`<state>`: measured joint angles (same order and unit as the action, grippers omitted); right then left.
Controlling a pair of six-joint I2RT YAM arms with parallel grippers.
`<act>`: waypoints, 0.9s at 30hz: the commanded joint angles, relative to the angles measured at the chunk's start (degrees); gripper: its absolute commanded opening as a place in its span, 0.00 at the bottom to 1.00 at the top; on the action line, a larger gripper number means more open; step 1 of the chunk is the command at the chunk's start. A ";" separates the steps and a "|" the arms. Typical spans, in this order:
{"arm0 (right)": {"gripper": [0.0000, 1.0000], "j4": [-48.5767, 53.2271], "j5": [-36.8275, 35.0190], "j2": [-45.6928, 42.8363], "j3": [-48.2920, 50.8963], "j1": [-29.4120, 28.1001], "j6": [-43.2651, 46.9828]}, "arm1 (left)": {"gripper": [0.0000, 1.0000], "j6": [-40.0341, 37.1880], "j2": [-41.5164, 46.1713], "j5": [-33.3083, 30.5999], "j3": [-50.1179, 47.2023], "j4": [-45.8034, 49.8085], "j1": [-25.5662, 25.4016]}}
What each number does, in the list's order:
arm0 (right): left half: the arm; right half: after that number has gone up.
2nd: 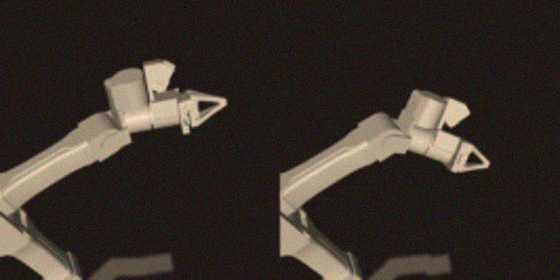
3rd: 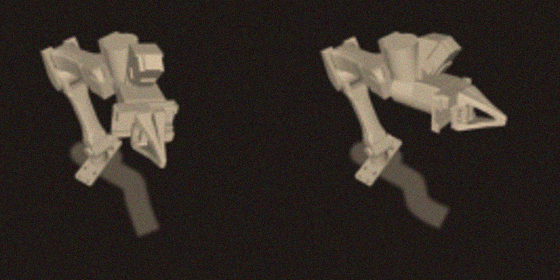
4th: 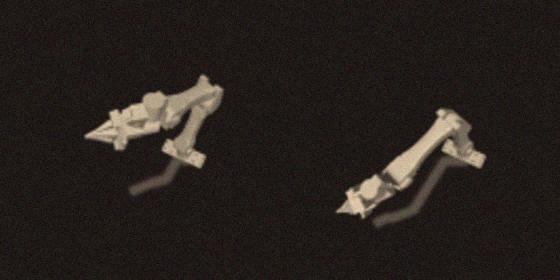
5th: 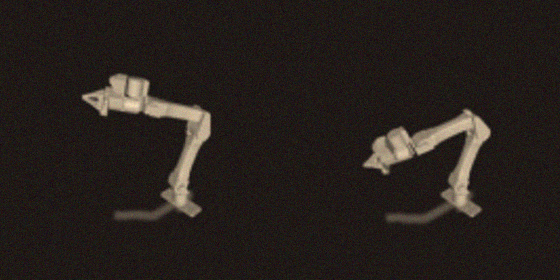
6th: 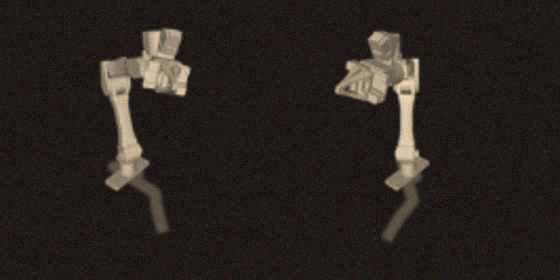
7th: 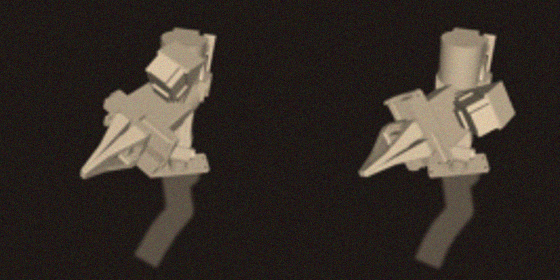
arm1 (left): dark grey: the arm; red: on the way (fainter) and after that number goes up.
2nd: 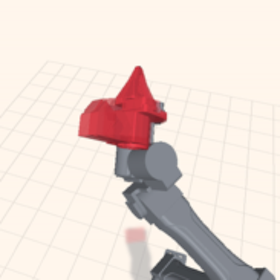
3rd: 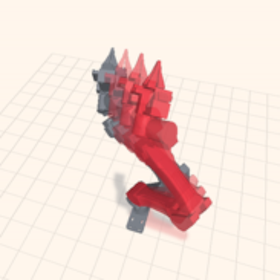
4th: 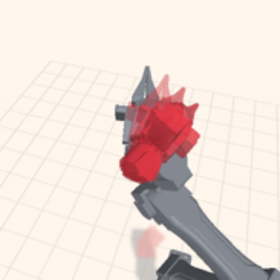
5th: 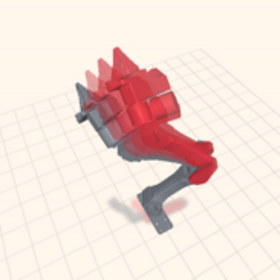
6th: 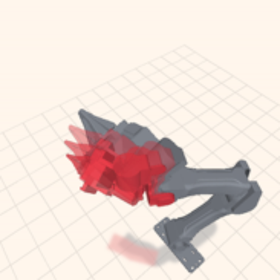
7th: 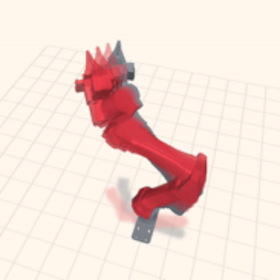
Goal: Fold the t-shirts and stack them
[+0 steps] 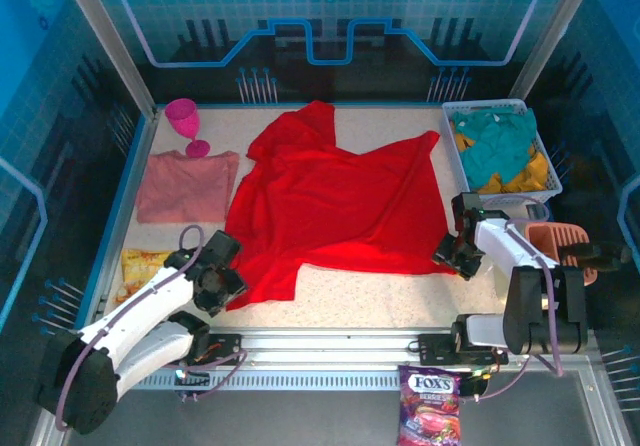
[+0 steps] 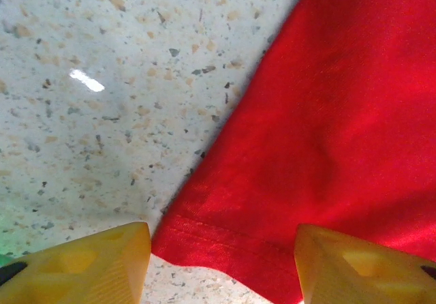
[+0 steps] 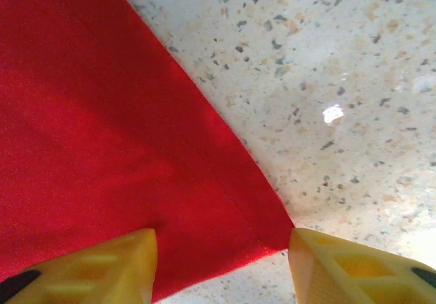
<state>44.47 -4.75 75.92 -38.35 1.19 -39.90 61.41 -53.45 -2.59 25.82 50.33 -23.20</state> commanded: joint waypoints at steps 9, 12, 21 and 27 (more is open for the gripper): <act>0.55 -6.04 5.21 5.30 4.01 0.91 -0.97 | 0.60 0.22 -3.01 2.13 -1.85 -2.12 -1.24; 0.50 -5.77 4.78 4.29 3.92 0.92 -0.80 | 0.60 0.39 -4.81 2.61 -2.08 -3.93 -1.94; 0.09 -4.18 3.78 1.86 3.15 2.51 0.08 | 0.49 1.61 -6.92 3.29 -3.46 -8.89 -3.30; 0.00 -2.18 3.69 0.87 1.62 3.18 2.13 | 0.22 1.54 -7.08 3.29 -3.17 -10.24 -3.69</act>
<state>41.82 -2.04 76.97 -36.95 3.51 -39.18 62.67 -58.87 -3.88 24.99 50.19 -25.80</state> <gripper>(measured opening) 0.064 0.264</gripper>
